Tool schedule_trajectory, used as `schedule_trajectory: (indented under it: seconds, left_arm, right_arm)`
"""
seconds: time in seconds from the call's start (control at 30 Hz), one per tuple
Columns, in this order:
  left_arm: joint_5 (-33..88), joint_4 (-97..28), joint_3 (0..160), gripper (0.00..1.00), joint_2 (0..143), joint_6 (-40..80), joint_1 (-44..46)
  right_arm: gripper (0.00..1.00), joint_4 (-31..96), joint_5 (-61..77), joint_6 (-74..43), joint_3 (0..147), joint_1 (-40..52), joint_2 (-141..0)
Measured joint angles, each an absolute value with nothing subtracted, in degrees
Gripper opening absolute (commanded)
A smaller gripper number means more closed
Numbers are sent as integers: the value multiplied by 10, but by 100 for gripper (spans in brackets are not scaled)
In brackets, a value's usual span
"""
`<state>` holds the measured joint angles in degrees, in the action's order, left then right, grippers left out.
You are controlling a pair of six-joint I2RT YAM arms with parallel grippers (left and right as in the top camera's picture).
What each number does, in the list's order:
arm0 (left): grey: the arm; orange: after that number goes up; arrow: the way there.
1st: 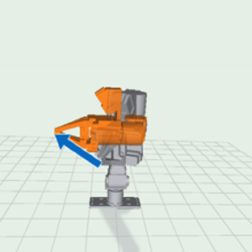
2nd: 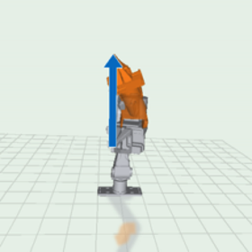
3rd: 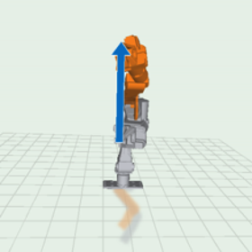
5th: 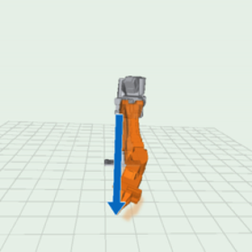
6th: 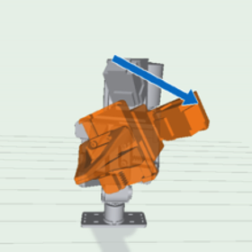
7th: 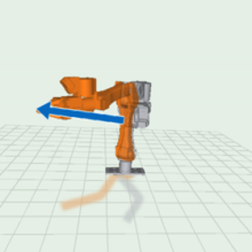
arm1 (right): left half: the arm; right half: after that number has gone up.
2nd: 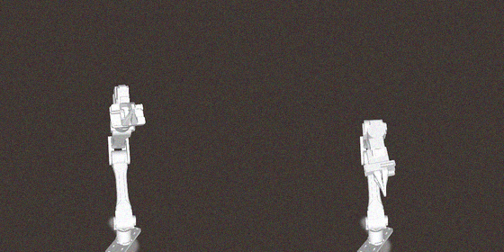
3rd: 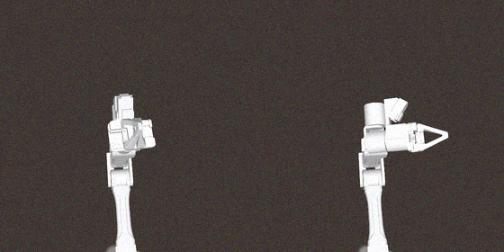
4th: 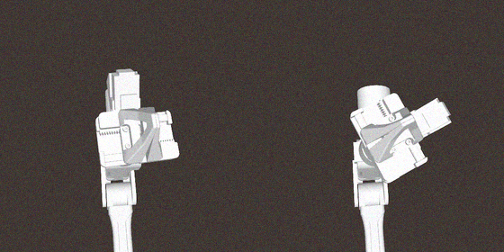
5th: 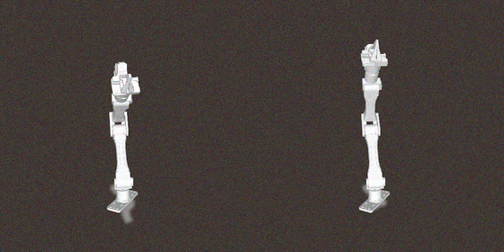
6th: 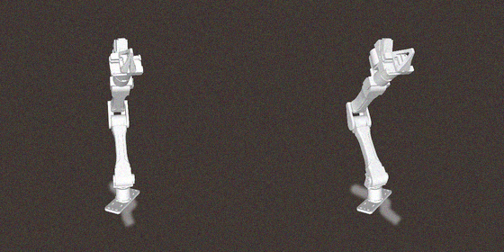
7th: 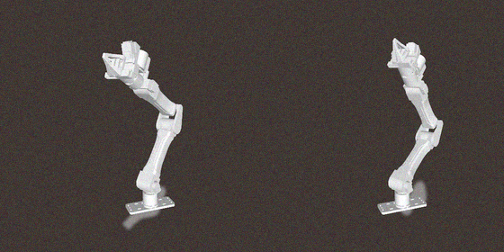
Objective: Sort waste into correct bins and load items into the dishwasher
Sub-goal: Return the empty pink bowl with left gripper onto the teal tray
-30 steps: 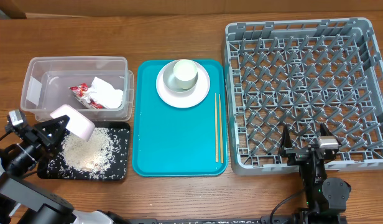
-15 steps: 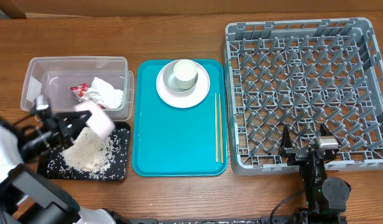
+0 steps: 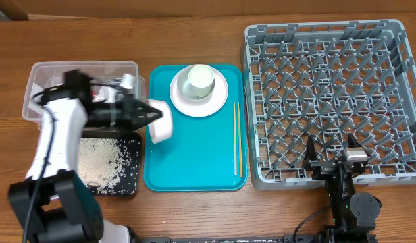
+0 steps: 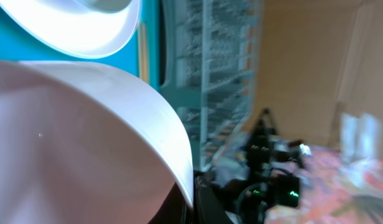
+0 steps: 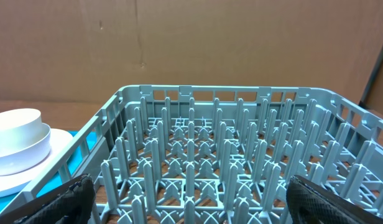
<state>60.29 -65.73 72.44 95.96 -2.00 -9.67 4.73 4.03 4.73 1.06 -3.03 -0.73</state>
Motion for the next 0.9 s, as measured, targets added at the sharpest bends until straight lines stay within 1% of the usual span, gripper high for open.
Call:
schedule_trajectory:
  seconds: [0.1, 0.27, 0.37, 0.53, 0.73, 0.9]
  left_arm:
    - [513, -613, 724, 4, 950, 69, -32]
    - [282, -588, 725, 4, 936, 191, 102]
    - [154, -587, 725, 4, 937, 239, 182]
    - [5, -574, 725, 4, 950, 288, 279]
    - [-83, -559, 725, 4, 979, 305, 304]
    - [-92, -550, 725, 4, 1002, 314, 303]
  right_arm:
    - [100, 47, 41, 48, 11, -30, -7]
    - [100, 48, 40, 47, 11, -30, -7]
    - [100, 48, 40, 48, 11, -30, -7]
    - [100, 48, 40, 48, 11, -30, -7]
    - [100, 48, 40, 47, 11, -30, -7]
    - [100, 48, 40, 47, 11, -30, -7]
